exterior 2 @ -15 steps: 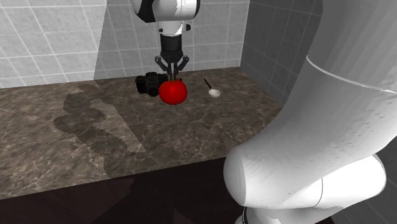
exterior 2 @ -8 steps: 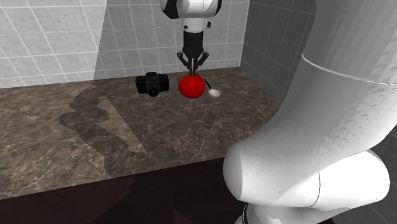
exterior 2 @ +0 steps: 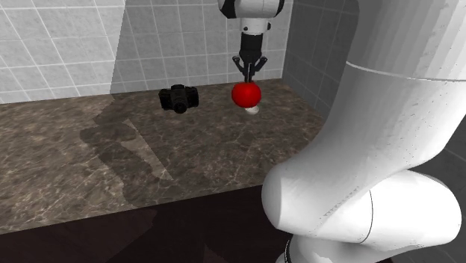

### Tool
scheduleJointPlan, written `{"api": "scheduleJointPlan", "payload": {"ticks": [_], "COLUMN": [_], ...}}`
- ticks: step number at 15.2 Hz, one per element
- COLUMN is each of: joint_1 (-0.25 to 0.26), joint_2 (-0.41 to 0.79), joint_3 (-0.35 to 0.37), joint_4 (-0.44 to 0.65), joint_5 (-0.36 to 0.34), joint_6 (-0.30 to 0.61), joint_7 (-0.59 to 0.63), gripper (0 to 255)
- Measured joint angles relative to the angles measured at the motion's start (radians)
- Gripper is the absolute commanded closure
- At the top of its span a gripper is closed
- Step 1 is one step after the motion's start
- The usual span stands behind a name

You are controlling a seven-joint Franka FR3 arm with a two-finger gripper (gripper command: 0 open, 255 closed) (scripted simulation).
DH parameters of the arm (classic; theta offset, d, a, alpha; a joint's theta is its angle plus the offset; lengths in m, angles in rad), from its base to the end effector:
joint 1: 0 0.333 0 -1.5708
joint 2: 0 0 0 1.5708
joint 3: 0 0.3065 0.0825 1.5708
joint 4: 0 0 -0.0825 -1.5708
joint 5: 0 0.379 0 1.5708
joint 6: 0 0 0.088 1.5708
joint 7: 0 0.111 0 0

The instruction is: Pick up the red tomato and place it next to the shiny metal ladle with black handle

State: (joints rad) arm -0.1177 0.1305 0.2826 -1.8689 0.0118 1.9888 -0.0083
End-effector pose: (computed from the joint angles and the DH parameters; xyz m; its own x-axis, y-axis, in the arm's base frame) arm 0.5797 0.0922 0.4347 0.9862 0.1656 -0.0053 0.1651 -0.9851 -0.0471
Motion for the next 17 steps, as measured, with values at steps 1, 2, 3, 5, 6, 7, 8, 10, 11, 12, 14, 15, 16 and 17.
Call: {"api": "scheduleJointPlan", "payload": {"ticks": [1,2,3,5,6,7,8,10,11,12,14,15,16,17], "joint_1": [-0.007,-0.016,-0.029,-0.048,-0.059,-0.064,-0.073,-0.09,-0.099,-0.105,-0.109,-0.112,-0.113,-0.112], "joint_2": [0.024,0.04,0.057,0.102,0.123,0.146,0.166,0.21,0.238,0.268,0.294,0.296,0.301,0.306], "joint_3": [-0.007,-0.015,-0.025,-0.042,-0.05,-0.056,-0.062,-0.075,-0.082,-0.088,-0.092,-0.093,-0.094,-0.094], "joint_4": [0.037,0.059,0.071,0.14,0.171,0.203,0.24,0.299,0.343,0.387,0.407,0.401,0.398,0.391], "joint_5": [-0.007,-0.01,-0.013,-0.021,-0.025,-0.029,-0.032,-0.037,-0.04,-0.044,-0.047,-0.047,-0.048,-0.049], "joint_6": [-0.015,-0.021,-0.018,-0.044,-0.054,-0.064,-0.082,-0.099,-0.116,-0.13,-0.126,-0.117,-0.109,-0.097], "joint_7": [-0.012,-0.028,-0.05,-0.086,-0.105,-0.114,-0.132,-0.162,-0.178,-0.191,-0.201,-0.204,-0.206,-0.205], "gripper": [255,255,255,255,255,255,255,255,255,255,255,255,255,255]}}
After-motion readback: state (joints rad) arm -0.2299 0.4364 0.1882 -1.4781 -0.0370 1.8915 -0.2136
